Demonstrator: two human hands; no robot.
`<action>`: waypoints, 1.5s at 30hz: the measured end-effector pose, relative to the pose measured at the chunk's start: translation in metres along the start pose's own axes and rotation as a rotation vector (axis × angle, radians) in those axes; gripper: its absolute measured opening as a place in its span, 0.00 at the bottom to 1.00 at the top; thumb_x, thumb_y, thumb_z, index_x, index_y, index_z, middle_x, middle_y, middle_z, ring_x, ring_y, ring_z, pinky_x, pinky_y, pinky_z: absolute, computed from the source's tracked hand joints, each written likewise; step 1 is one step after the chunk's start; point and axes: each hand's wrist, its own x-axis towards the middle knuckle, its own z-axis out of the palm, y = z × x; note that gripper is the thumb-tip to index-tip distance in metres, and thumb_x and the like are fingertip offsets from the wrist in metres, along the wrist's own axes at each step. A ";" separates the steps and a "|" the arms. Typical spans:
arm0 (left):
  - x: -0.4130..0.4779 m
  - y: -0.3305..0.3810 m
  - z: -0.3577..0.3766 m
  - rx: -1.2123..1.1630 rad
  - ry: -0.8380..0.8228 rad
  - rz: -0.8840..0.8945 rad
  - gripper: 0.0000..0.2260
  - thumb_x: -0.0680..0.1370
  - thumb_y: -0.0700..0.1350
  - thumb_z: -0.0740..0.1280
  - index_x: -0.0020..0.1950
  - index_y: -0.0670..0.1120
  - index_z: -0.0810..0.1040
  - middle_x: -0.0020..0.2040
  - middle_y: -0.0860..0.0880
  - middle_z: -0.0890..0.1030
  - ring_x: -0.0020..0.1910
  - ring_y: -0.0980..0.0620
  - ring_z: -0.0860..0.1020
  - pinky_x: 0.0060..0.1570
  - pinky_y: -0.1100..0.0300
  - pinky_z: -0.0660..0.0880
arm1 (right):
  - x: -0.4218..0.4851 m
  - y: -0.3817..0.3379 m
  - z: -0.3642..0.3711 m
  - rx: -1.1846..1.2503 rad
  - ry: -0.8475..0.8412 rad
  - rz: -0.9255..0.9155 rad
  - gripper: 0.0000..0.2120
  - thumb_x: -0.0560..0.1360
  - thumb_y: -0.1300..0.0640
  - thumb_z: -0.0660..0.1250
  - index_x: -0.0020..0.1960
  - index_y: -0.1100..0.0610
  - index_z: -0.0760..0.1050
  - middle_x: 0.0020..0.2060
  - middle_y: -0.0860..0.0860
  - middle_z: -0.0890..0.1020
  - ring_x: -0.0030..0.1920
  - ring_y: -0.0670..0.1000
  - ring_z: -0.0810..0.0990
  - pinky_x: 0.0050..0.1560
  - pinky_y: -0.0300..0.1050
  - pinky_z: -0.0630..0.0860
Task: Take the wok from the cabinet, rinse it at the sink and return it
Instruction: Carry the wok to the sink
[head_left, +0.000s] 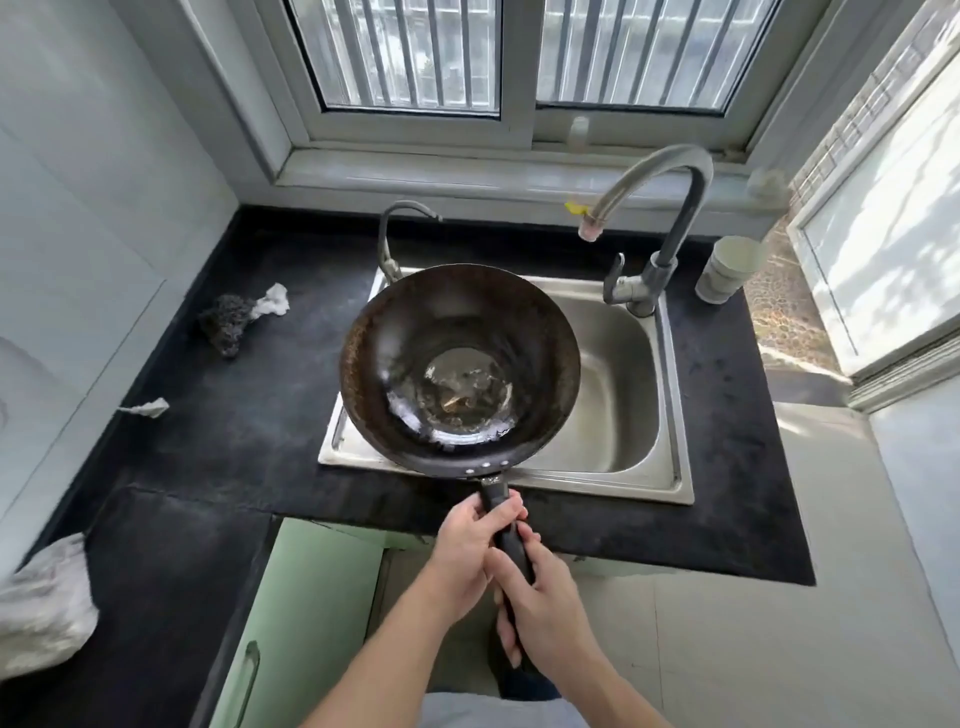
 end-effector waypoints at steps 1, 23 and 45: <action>0.008 0.004 0.005 -0.005 0.004 -0.013 0.04 0.78 0.35 0.67 0.52 0.37 0.76 0.39 0.45 0.78 0.33 0.50 0.79 0.48 0.49 0.80 | 0.009 -0.003 -0.005 0.001 -0.003 0.008 0.06 0.81 0.52 0.64 0.49 0.54 0.75 0.26 0.53 0.78 0.20 0.53 0.73 0.18 0.43 0.69; 0.064 0.030 -0.006 0.112 -0.040 -0.205 0.10 0.80 0.37 0.66 0.60 0.35 0.77 0.56 0.40 0.84 0.51 0.46 0.84 0.52 0.54 0.81 | 0.067 0.008 0.000 0.077 0.067 0.146 0.05 0.81 0.56 0.65 0.47 0.55 0.77 0.26 0.52 0.77 0.20 0.55 0.73 0.19 0.41 0.68; 0.076 0.030 -0.031 0.358 -0.133 -0.450 0.17 0.77 0.45 0.71 0.61 0.35 0.80 0.60 0.36 0.82 0.52 0.45 0.81 0.51 0.56 0.78 | 0.079 0.045 0.020 -0.060 0.184 0.154 0.07 0.83 0.52 0.60 0.55 0.54 0.74 0.21 0.53 0.77 0.20 0.51 0.74 0.23 0.42 0.70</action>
